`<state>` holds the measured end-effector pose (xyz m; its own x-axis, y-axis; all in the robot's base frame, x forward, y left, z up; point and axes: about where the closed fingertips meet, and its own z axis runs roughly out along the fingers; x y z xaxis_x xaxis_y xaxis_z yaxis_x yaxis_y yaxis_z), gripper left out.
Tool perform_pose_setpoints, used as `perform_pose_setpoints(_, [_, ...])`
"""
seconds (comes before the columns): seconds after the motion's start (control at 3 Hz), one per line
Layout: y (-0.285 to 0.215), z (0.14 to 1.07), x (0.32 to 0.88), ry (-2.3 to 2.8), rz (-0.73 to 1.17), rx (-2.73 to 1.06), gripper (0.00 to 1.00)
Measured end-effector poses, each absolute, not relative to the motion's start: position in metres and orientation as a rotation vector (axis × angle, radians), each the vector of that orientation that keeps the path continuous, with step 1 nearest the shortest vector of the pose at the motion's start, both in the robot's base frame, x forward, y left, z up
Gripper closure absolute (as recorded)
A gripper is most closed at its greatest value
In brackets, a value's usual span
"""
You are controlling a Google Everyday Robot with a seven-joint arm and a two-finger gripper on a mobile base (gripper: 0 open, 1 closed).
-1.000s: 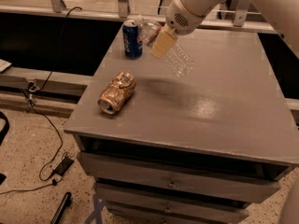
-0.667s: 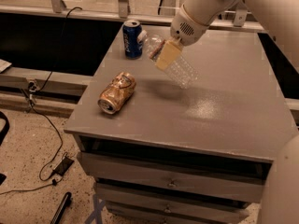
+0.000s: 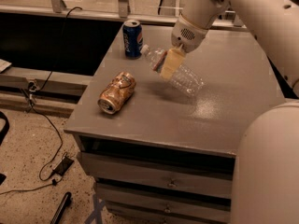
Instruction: Knock water bottle over
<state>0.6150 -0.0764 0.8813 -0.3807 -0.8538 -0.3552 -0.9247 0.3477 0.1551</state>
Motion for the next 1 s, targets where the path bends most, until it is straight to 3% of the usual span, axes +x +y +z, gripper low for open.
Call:
perform_pose_setpoints(0.33, [-0.081,0.871,0.617,2.506,0.408,-1.618,0.82])
perform_pose_setpoints(1.0, [-0.092,0.862,0.625,2.626,0.05,-1.601,0.35])
